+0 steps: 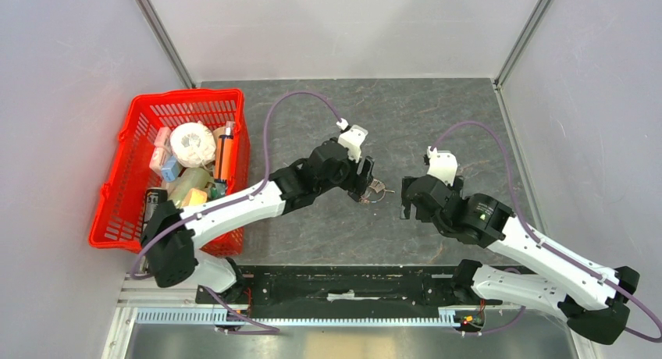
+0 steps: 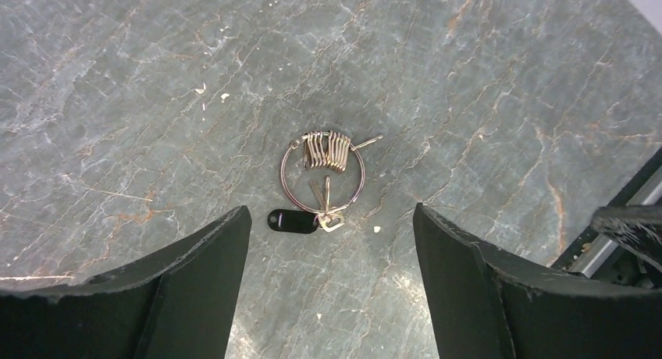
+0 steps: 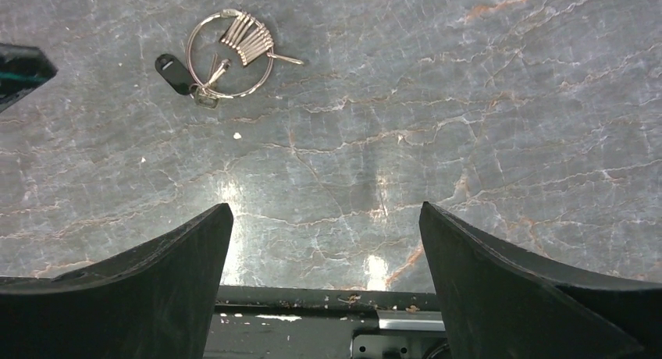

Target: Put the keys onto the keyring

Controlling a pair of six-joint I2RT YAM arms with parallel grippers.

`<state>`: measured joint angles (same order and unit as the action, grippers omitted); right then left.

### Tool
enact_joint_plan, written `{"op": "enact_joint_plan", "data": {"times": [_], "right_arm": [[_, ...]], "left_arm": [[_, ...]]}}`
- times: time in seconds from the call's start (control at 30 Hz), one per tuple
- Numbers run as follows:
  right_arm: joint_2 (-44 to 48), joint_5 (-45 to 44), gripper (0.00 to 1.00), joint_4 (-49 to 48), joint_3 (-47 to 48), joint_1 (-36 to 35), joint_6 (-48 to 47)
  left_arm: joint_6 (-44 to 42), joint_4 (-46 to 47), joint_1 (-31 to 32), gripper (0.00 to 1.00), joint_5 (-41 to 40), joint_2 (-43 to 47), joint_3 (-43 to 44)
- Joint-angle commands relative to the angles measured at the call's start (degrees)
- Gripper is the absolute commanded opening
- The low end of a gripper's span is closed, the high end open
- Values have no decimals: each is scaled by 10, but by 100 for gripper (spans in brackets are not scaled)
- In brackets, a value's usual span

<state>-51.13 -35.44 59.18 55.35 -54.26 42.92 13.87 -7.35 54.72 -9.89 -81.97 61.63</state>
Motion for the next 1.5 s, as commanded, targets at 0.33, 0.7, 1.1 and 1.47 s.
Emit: {"op": "enact_joint_plan", "data": {"times": [0.33, 0.7, 1.1, 1.47], "right_arm": [[5, -31, 97, 5, 80, -2, -29], [-17, -39, 97, 18, 147, -1, -72], [-51, -53, 97, 19, 199, -1, -110], [-85, -90, 97, 6, 254, -1, -147]], "left_arm": [[1, -25, -2, 85, 21, 168, -26], [1, -53, -2, 85, 37, 250, -30], [0, -90, -1, 85, 40, 312, -22], [-6, -119, -1, 85, 40, 378, -21]]}}
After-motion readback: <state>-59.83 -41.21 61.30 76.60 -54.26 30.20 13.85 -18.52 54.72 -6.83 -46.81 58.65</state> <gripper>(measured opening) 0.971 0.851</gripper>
